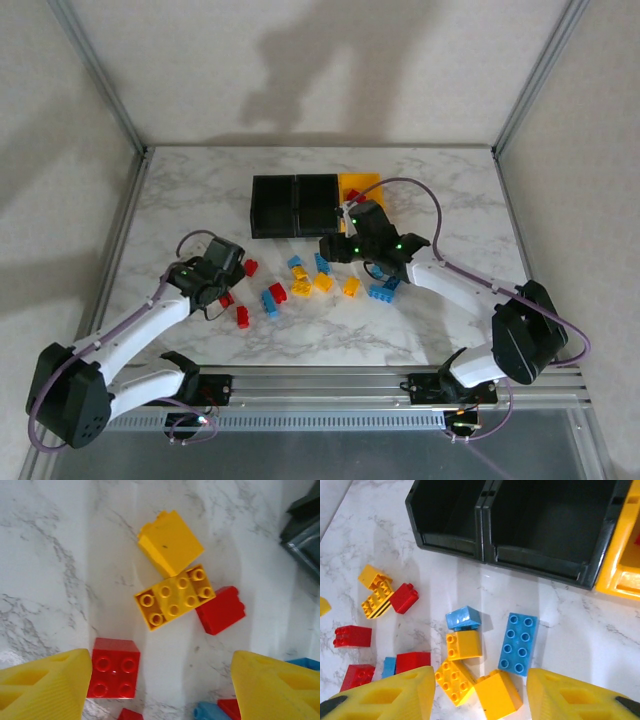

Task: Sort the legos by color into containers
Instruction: Pick up the lego from the bottom-left of the table.

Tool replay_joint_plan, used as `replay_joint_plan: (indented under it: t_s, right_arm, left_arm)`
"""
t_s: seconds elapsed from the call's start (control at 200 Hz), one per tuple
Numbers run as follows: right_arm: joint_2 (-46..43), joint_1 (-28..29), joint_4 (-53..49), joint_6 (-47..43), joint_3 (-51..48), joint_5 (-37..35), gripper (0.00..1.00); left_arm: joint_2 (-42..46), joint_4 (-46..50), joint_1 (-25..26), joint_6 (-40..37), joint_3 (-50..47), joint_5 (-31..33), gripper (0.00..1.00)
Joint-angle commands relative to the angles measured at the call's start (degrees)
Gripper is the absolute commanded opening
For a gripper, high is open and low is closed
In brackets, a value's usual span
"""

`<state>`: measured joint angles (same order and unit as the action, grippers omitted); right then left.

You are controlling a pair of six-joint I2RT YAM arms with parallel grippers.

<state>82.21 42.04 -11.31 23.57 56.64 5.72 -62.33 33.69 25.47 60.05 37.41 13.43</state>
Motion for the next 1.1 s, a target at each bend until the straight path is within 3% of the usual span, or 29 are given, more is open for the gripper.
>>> replay_joint_plan:
  t_s: [0.0,0.401,0.491,0.621,0.881,1.096]
  right_arm:
    - [-0.3,0.6,1.7,1.0,-0.3,0.1,0.51]
    - [-0.3,0.6,0.1,1.1,0.1,-2.2,0.51]
    - [-0.3,0.6,-0.4,1.1,0.5,-2.7,0.51]
    - [-0.7,0.6,-0.6,1.1,0.5,-3.4,0.51]
    - [-2.8,0.6,-0.7,1.6,-1.1,-4.0,0.51]
    - [-7.6,0.1,0.1,3.2,-5.1,-3.5,0.51]
  left_arm:
    - [-1.7,0.7,-0.6,-0.2,-2.2,1.3,0.70]
    - [-7.2,-4.5,-0.6,-1.0,-6.4,0.4,0.59]
    - [-8.2,-5.0,-0.6,-1.2,-6.5,0.0,0.53]
    - [-7.8,-5.1,-0.6,-1.5,-6.3,-0.5,0.37]
    - [-4.2,-4.0,-0.1,-1.8,-4.4,-2.5,0.33]
    - [-6.1,-3.9,2.0,-3.0,4.3,-2.9,0.33]
